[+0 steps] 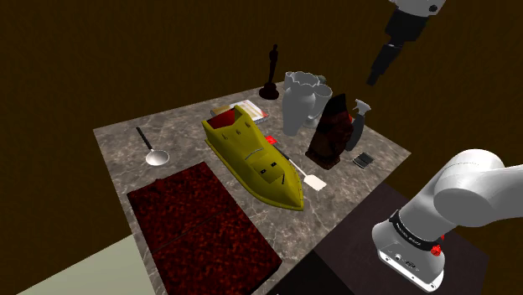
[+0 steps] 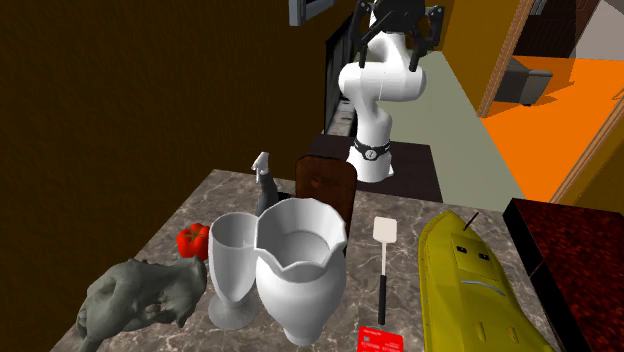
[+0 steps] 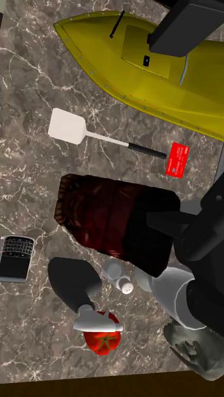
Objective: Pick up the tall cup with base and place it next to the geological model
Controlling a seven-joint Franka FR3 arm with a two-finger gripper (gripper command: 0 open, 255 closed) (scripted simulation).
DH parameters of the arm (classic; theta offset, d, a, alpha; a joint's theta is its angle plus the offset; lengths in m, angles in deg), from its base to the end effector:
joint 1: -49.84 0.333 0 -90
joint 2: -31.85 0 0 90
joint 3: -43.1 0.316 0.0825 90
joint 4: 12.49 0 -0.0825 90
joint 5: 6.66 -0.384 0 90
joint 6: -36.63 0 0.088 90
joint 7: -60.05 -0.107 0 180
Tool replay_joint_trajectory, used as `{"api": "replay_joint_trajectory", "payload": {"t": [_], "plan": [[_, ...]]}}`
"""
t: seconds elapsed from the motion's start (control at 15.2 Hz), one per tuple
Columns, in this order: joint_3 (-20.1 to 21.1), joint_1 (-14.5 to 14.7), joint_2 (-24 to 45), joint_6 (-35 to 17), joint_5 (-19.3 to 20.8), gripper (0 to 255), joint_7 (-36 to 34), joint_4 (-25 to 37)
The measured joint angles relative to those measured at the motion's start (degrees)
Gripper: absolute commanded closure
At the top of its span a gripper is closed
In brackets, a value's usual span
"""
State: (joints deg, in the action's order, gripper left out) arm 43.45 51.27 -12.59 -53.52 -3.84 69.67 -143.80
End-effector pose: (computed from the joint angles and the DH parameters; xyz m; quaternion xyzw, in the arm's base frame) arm 0.3105 0.0051 0.6181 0.9944 0.0978 0.0267 0.0287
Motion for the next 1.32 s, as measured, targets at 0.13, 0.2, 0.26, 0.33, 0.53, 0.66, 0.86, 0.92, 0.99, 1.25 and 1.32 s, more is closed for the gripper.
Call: {"api": "replay_joint_trajectory", "payload": {"t": [0.13, 0.2, 0.26, 0.33, 0.53, 0.66, 0.86, 0.92, 0.99, 1.25, 1.32], "plan": [[-0.38, -0.11, 0.16, -0.64, 0.32, 0, 0.46, -0.37], [-0.84, -0.25, 0.75, -1.92, 0.72, 0, 1.01, -0.92], [-1.65, -0.5, 1.31, -3.26, 1.35, 0, 1.94, -1.47], [-2.33, -0.69, 2.22, -4.86, 1.88, 0, 2.72, -1.93], [-4.47, -1.29, 6.07, -10.13, 3.46, 0, 5.14, -2.48], [-6.13, -1.76, 8.99, -13.38, 4.42, 0, 6.97, -2.25], [-8.41, -2.29, 13.53, -18.79, 5.56, 0, 9.48, -2.18], [-9.07, -2.42, 15.09, -20.54, 5.81, 0, 10.21, -2.07], [-9.86, -2.64, 16.24, -21.91, 6.12, 0, 11.17, -1.95], [-12.82, -3.11, 23.25, -28.64, 6.48, 0, 14.67, -0.36], [-13.52, -3.19, 25.08, -30.01, 6.39, 0, 15.64, 0.44]]}}
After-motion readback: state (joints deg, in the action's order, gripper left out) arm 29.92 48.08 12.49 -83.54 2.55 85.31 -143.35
